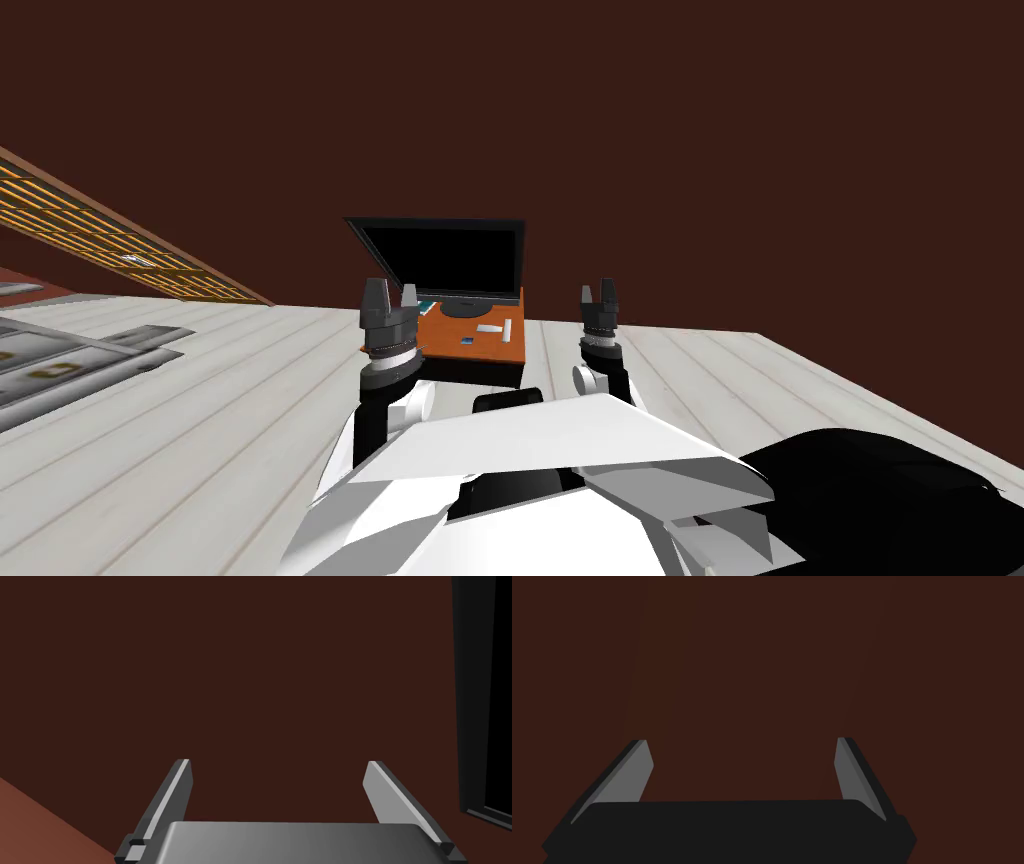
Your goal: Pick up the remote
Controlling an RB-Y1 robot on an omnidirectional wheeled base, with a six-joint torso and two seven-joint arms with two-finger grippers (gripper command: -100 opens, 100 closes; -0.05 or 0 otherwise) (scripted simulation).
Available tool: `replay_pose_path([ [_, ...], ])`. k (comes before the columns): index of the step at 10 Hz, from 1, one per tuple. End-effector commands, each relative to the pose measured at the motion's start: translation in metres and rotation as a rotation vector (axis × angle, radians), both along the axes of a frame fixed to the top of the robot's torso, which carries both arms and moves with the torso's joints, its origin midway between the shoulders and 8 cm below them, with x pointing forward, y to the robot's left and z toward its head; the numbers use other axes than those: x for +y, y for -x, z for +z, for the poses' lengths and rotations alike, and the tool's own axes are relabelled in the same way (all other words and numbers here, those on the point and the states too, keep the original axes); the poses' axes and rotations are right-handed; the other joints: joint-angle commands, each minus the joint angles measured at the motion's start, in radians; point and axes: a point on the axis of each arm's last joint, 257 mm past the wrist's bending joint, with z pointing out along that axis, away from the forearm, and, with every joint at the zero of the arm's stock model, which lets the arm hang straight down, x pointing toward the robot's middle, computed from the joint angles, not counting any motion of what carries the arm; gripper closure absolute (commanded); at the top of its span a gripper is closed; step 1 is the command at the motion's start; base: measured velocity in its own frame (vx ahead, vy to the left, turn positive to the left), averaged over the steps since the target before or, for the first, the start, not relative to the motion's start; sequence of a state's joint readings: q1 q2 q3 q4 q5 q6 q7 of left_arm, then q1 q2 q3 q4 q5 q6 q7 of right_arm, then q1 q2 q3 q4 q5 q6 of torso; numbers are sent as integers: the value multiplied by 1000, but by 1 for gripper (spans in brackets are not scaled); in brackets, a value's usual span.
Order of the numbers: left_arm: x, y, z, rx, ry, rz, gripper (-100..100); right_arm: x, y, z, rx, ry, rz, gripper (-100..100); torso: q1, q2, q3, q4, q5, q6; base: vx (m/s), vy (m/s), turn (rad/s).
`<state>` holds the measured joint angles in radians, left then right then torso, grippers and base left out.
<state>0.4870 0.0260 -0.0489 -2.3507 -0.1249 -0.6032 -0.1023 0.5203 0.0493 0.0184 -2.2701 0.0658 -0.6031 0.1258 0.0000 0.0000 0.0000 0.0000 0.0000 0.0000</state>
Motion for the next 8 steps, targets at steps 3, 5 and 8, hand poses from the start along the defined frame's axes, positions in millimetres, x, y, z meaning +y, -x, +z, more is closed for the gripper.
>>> replay_pose_path([
  [3,9,-32,-33,122,-25,-24,-100,0,0,0,0,0,0,0,5,2,1,0,1,1,-33,76,-256],
  [5,22,-57,-60,217,-31,-26,-100,0,0,0,0,0,0,0,8,3,2,1,2,0,-64,120,-333],
  [8,42,-83,-90,329,-32,-16,-100,0,0,0,0,0,0,0,7,2,1,0,2,0,-43,95,-241],
])
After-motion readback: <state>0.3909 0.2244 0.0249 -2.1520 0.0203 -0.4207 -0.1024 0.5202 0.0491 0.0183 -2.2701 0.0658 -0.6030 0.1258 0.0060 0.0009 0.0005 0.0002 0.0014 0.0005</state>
